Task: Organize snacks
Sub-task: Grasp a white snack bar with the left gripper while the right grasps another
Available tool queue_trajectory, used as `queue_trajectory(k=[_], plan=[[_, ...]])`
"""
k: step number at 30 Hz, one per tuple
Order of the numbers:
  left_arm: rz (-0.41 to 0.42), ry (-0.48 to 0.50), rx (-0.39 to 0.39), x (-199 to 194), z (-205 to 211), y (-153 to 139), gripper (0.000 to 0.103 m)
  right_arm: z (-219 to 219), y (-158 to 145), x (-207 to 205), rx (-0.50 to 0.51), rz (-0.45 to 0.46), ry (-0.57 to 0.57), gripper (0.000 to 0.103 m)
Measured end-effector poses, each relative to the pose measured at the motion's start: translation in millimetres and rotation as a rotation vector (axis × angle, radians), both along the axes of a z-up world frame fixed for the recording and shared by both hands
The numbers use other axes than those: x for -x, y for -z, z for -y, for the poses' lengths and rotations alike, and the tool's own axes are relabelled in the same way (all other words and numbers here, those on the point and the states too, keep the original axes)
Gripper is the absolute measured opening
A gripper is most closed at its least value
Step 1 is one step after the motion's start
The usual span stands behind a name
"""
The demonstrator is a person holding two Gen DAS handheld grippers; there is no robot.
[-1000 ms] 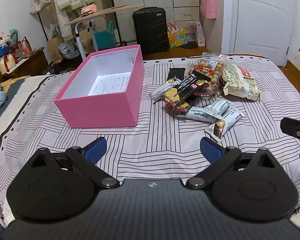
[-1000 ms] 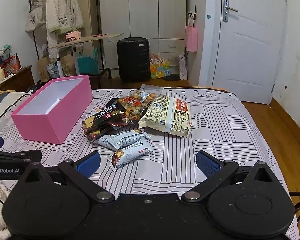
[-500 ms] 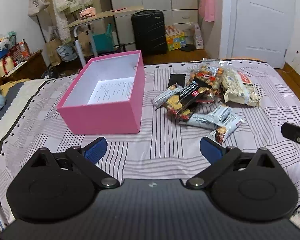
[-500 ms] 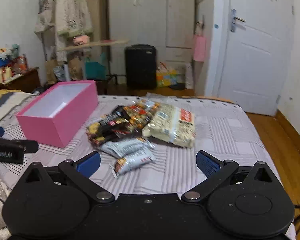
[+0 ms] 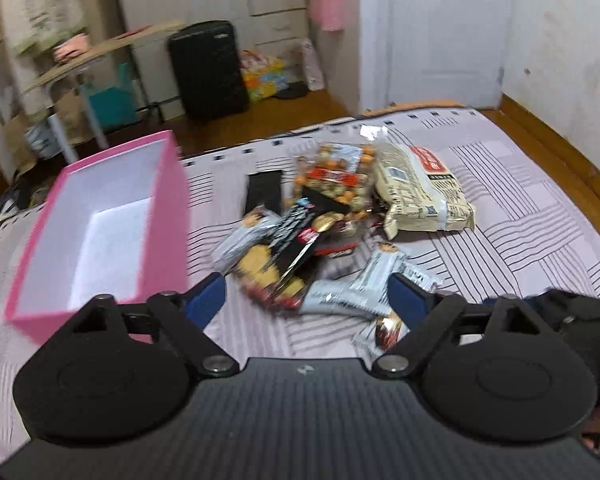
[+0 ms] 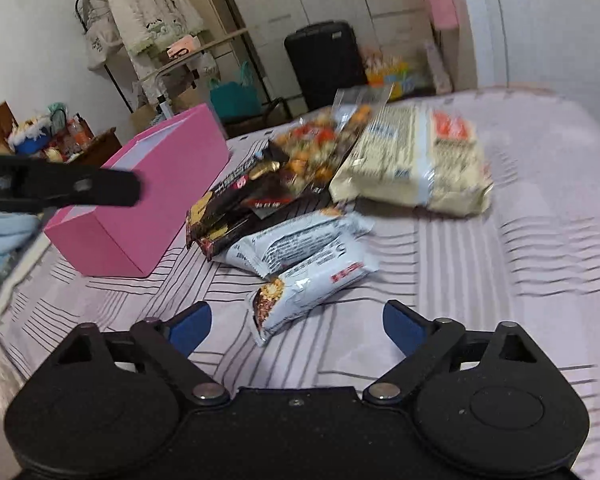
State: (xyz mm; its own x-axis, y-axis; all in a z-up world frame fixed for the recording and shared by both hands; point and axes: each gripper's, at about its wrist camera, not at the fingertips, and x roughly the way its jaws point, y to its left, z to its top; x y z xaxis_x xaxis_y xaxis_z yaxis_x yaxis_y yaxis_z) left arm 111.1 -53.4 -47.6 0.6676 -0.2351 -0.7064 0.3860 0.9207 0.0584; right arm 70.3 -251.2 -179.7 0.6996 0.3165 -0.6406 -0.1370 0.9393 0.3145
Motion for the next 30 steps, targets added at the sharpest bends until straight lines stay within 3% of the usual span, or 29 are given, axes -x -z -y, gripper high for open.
queue_trajectory(k=[3,7,14,17,20,22,24,30], plan=[[-0.037,0.067,0.022,-23,20,17,0.071,-11,13,-12,-0.043,0.011,-0.026,0.093],[-0.089,0.138,0.015,-47,46,43,0.071,-26,29,-24,-0.018,0.002,-0.011,0.093],[-0.146,0.224,-0.080,-58,75,81,0.071,-43,34,-24,0.055,0.033,0.003,0.093],[-0.143,0.212,-0.084,-57,74,93,0.070,-51,30,-17,0.120,0.043,0.004,0.086],[-0.181,0.172,-0.009,-60,63,95,0.061,-55,29,-9,0.196,0.063,0.000,0.069],[-0.208,0.164,0.027,-63,59,94,0.040,-53,28,-2,0.221,0.072,-0.014,0.059],[-0.234,0.151,0.043,-66,56,92,0.033,-49,26,3,0.224,0.072,-0.014,0.045],[-0.231,0.151,0.069,-61,49,92,0.030,-21,20,5,0.176,0.064,-0.014,0.042]])
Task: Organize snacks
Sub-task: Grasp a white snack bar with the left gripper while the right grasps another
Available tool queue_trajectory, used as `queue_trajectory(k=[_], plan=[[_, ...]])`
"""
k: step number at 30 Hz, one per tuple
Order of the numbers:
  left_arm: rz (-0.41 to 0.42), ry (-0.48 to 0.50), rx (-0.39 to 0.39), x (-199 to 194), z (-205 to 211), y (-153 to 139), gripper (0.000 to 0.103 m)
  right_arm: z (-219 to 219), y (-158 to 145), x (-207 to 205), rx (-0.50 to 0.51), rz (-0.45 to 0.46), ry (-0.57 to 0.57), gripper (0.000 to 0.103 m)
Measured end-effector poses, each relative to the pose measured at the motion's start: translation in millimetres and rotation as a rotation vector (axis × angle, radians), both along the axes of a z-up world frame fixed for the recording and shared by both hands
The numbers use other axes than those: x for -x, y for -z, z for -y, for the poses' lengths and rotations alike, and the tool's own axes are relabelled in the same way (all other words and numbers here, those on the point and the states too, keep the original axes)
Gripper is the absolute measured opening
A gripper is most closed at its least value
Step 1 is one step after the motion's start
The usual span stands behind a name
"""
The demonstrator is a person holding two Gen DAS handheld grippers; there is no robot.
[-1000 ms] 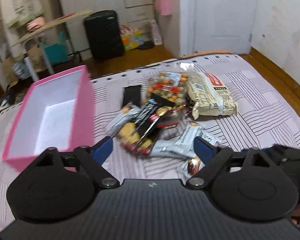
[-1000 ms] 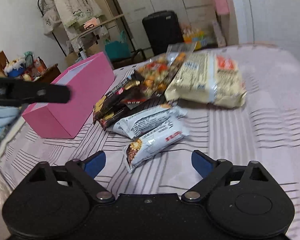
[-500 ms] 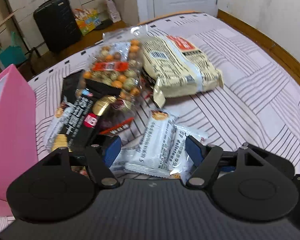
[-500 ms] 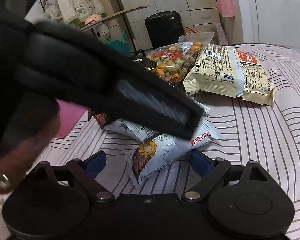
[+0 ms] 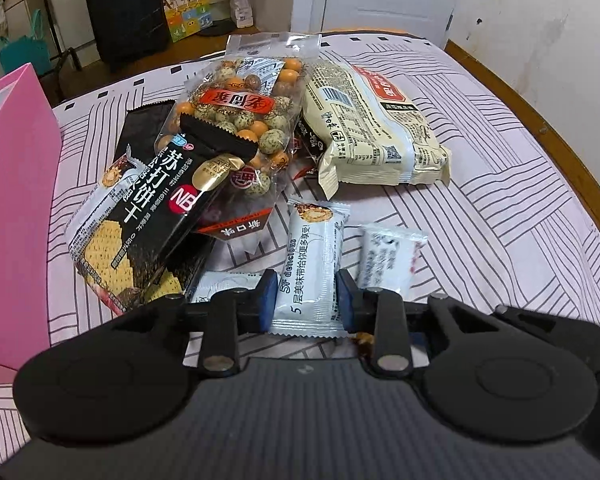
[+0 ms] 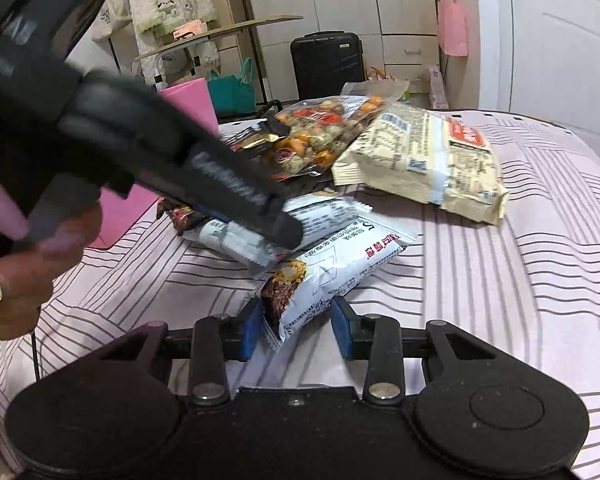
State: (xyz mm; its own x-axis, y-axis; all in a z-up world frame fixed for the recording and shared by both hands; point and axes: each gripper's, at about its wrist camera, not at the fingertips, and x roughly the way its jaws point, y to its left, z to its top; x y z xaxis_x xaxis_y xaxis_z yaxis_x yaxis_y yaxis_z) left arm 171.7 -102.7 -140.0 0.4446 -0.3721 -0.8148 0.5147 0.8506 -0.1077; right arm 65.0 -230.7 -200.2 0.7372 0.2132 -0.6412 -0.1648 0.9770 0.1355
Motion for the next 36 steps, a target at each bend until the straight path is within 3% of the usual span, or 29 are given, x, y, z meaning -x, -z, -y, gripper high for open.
queue_trajectory(k=[8,11,15,17,21,26,28,30,36], plan=[[0.008,0.002,-0.003,2,5,3,0.031,22,-2,0,0.052,-0.010,-0.036,0.045],[0.000,-0.003,-0.008,1,9,6,0.033,30,1,-4,0.011,-0.036,0.018,0.062],[0.045,0.007,-0.035,5,15,8,0.028,38,7,-14,-0.090,-0.050,0.076,0.079],[0.062,0.015,-0.046,8,17,7,0.027,39,7,-14,-0.143,-0.054,0.091,0.082],[0.051,0.008,-0.017,10,12,3,0.025,43,8,-21,-0.223,-0.062,0.118,0.084],[0.050,-0.034,0.009,8,4,3,0.024,38,14,-33,-0.167,-0.012,0.105,0.085],[0.045,-0.046,0.016,7,2,3,0.024,34,15,-33,-0.118,-0.007,0.092,0.079],[0.028,-0.053,0.034,6,-1,3,0.024,30,16,-29,-0.049,0.007,0.092,0.063],[0.015,-0.064,0.042,9,-3,4,0.024,39,14,-28,-0.036,-0.010,0.097,0.061]])
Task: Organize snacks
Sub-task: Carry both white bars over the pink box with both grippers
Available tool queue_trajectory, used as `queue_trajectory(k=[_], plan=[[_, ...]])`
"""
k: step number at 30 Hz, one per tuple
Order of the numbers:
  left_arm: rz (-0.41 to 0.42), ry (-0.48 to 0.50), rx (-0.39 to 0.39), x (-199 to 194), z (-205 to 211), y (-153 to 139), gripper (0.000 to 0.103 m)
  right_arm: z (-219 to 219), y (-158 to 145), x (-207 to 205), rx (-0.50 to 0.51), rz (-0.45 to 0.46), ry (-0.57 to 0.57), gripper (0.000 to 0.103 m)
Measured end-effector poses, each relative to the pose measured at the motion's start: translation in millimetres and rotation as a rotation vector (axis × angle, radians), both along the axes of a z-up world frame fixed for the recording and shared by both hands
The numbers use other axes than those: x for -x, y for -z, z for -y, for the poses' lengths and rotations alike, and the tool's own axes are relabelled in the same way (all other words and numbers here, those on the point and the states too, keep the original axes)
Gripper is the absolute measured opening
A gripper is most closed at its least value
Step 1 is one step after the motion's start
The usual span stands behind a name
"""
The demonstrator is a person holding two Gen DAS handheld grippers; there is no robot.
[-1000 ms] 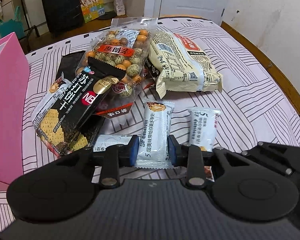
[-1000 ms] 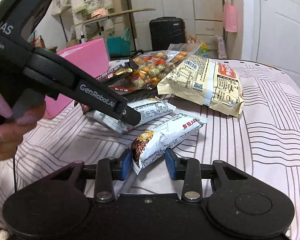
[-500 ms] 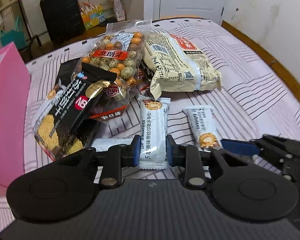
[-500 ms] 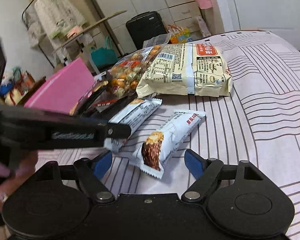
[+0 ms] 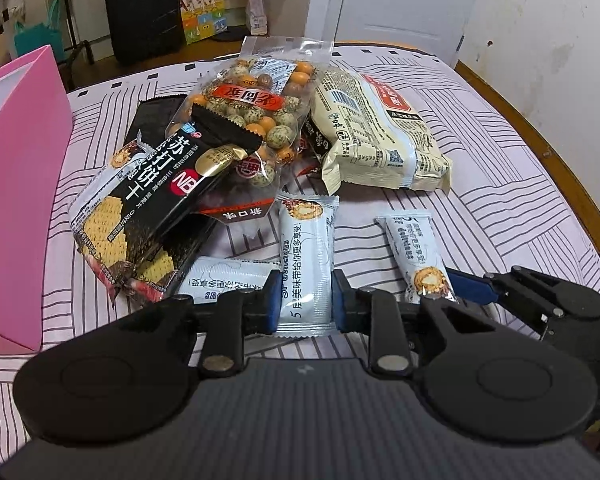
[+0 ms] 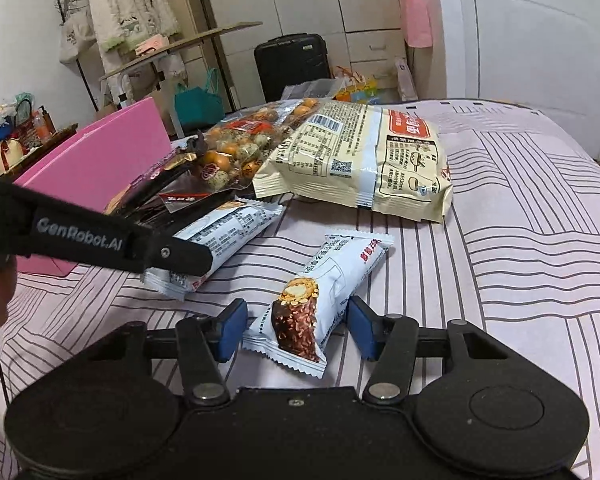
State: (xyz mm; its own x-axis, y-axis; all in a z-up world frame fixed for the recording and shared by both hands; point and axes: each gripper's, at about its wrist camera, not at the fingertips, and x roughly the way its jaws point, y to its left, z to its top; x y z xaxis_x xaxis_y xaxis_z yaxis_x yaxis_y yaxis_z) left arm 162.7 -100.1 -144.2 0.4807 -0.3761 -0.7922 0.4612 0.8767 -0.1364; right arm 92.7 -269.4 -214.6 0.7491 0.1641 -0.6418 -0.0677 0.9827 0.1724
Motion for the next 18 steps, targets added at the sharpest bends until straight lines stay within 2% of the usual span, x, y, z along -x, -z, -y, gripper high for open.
queue_trajectory(k=[7,9,18], plan=[[-0.015,-0.004,-0.013,9,-2,-5,0.024,-12,-6,3,0.069,0.010,-0.023,0.053],[-0.024,-0.005,-0.022,13,-4,-8,0.024,-13,-8,8,0.061,0.002,-0.033,0.047],[-0.039,-0.053,-0.023,36,-24,-24,0.024,-18,-21,35,0.102,0.032,-0.095,0.043]])
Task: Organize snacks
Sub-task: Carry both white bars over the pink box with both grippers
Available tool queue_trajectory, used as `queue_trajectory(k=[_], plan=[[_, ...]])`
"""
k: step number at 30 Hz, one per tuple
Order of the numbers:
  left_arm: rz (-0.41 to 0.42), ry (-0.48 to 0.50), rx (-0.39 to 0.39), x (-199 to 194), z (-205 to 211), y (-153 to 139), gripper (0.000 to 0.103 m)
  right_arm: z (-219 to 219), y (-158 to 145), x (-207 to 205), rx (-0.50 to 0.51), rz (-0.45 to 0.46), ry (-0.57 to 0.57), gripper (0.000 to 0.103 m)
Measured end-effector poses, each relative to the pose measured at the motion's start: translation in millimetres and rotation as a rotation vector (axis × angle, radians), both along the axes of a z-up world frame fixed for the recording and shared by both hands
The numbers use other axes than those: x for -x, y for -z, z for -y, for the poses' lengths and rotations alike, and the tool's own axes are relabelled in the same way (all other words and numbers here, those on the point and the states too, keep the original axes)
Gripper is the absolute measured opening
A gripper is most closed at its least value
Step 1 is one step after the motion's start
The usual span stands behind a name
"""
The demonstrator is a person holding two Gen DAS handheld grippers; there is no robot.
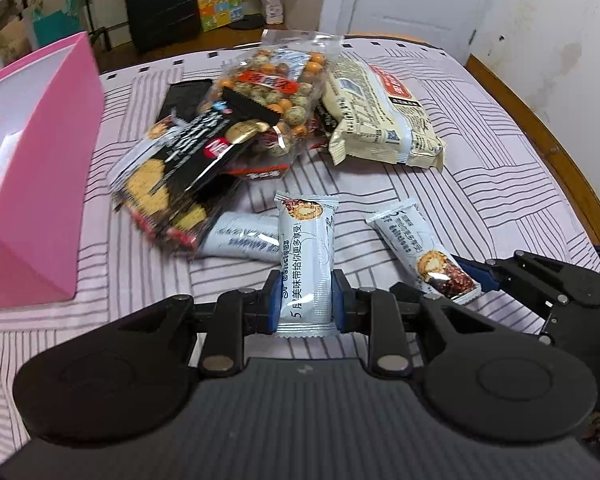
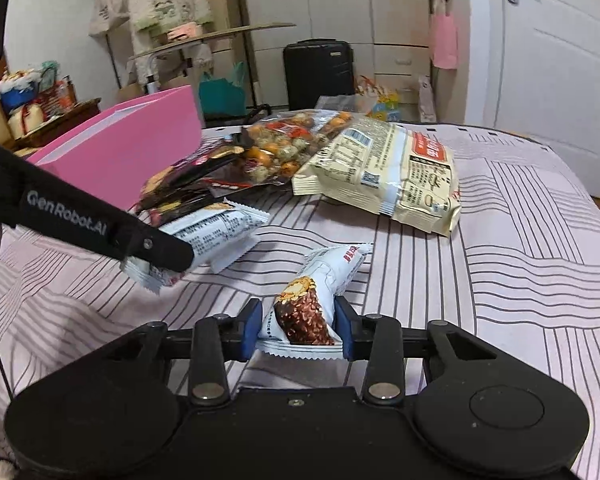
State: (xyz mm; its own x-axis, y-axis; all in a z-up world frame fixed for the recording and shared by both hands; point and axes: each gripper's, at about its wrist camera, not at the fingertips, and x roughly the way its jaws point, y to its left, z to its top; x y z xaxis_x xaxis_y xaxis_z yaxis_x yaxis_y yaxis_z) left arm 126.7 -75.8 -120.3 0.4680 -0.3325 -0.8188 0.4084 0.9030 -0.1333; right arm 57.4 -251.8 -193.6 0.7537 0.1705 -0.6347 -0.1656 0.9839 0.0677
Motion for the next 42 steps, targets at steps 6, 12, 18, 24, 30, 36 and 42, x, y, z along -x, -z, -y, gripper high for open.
queue_trajectory(k=[6,12,18,24,30,36,42], plan=[[-0.055,-0.048,-0.011,7,-23,-10,0.024,-5,-13,15,0.007,-0.019,-0.039,0.042],[-0.072,-0.066,-0.036,18,-50,-15,0.024,-24,-38,29,0.015,-0.045,-0.150,0.042],[-0.114,-0.120,-0.043,27,-90,-21,0.024,-50,-64,34,0.018,-0.077,-0.265,0.042],[-0.107,-0.164,-0.033,40,-127,-42,0.024,-74,-98,38,-0.003,-0.039,-0.373,0.042],[-0.091,-0.182,-0.004,47,-154,-71,0.024,-97,-128,33,-0.024,-0.022,-0.467,0.042],[-0.045,-0.221,0.032,36,-176,-100,0.024,-128,-151,16,-0.022,0.022,-0.517,0.042],[-0.008,-0.284,0.019,8,-194,-120,0.024,-163,-165,-15,0.007,0.075,-0.549,0.042]])
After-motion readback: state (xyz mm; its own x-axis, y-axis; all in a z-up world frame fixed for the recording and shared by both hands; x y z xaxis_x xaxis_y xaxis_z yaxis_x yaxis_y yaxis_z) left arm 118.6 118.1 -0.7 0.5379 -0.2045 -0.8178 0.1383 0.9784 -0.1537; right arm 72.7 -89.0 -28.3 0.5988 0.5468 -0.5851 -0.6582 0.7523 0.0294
